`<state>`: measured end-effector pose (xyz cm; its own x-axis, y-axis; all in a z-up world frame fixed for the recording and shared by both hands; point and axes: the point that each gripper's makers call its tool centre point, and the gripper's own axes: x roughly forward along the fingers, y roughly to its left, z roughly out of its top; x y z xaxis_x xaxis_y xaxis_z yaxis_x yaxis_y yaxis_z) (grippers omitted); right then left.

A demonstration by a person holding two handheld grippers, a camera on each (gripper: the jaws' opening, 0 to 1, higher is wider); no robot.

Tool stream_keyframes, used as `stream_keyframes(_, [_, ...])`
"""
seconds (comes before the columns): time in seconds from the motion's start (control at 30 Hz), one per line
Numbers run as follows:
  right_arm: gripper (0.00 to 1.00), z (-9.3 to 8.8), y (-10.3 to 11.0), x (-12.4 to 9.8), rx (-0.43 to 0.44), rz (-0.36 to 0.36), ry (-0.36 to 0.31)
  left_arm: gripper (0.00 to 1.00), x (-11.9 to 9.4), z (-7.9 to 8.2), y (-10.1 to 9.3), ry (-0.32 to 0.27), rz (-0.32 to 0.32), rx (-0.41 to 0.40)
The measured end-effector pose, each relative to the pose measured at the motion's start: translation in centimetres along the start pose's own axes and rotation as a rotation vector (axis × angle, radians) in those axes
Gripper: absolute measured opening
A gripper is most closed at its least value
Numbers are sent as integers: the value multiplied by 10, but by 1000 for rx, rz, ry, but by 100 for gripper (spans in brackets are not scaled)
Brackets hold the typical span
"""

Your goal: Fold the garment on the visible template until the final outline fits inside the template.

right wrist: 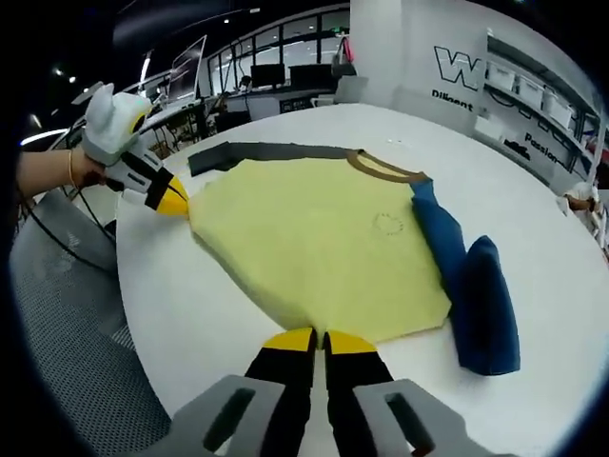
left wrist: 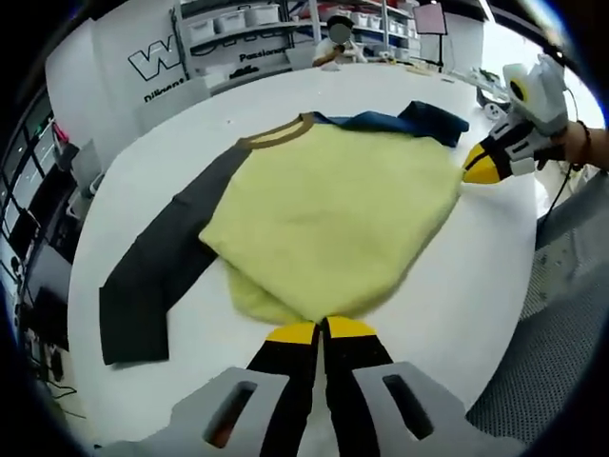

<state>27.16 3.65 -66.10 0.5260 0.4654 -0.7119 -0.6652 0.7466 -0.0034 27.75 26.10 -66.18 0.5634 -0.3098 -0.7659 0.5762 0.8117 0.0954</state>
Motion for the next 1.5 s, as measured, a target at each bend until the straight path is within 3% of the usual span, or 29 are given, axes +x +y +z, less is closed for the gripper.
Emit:
stream_keyframes(0.27, [0, 20, -5, -16, -37, -21, -40, 6, -19, 18, 1, -70, -16, 13])
stream_keyframes(0.47, [0, 51, -27, -20, -64, -72, -95, 6, -26, 54, 18, -145, 36, 16])
stream_keyframes(0.63, [0, 76, -48, -16, -64, -114, -129, 6, -21, 81, 34, -150, 109, 28])
stream_keyframes(0.77, [0, 90, -62, -7, -57, -138, -129, 6, -11, 100, 45, -166, 129, 37])
stream_keyframes(1.07, [0, 111, -90, 20, -31, -168, -131, 6, 9, 117, 73, -156, 181, 1])
stream_keyframes(1.33, [0, 115, -110, 50, 5, -184, -119, 6, 44, 124, 91, -110, 210, 16])
stream_keyframes(1.5, [0, 107, -122, 70, 33, -184, -88, 6, 63, 126, 97, -107, 229, 7])
